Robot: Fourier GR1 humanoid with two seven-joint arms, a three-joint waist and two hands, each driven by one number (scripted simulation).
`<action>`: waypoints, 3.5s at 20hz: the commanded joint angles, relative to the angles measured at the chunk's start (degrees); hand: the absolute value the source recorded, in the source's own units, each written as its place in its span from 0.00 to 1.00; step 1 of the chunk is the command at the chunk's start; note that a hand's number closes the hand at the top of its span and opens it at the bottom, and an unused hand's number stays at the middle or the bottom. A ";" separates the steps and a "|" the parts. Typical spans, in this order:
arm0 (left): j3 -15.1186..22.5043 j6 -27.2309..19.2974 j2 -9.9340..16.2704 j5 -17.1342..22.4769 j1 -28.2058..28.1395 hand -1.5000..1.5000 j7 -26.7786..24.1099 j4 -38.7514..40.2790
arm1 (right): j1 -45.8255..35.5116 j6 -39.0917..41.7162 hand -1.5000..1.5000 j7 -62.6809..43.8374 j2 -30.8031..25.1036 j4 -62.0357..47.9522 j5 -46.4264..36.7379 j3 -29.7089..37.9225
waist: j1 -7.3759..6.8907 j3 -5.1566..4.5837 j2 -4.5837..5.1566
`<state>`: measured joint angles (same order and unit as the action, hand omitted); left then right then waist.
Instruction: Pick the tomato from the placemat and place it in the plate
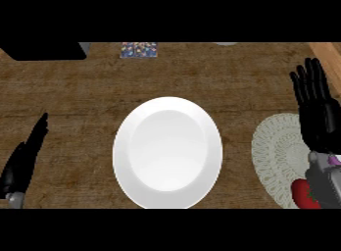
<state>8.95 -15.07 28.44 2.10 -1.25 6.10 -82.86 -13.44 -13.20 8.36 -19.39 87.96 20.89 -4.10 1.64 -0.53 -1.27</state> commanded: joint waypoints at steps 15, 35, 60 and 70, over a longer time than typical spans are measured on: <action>0.45 -1.98 -10.98 6.18 0.61 0.50 3.03 -1.58 | 20.37 27.06 0.00 21.09 -11.74 -1.91 2.25 1.35 | 0.82 1.16 1.57; 0.60 -0.93 -12.81 4.08 3.84 0.50 4.48 0.40 | 24.02 30.93 0.00 36.05 -38.96 -0.28 -33.96 2.21 | -1.10 0.43 1.14; -3.79 3.07 -17.19 -0.27 2.93 0.50 5.58 -0.58 | 18.30 38.97 0.00 30.02 -24.60 -4.05 -60.49 -2.52 | -1.68 0.53 1.26; -3.65 3.38 -18.37 -2.98 1.40 0.50 8.79 -4.87 | 17.19 37.42 0.00 31.69 -20.28 -10.00 -66.78 -2.94 | -1.85 0.56 1.25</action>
<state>5.49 -12.41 9.92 -0.93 1.35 12.26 -84.17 3.94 26.83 35.24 -40.61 84.04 -42.08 -6.40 -0.05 -0.02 -0.03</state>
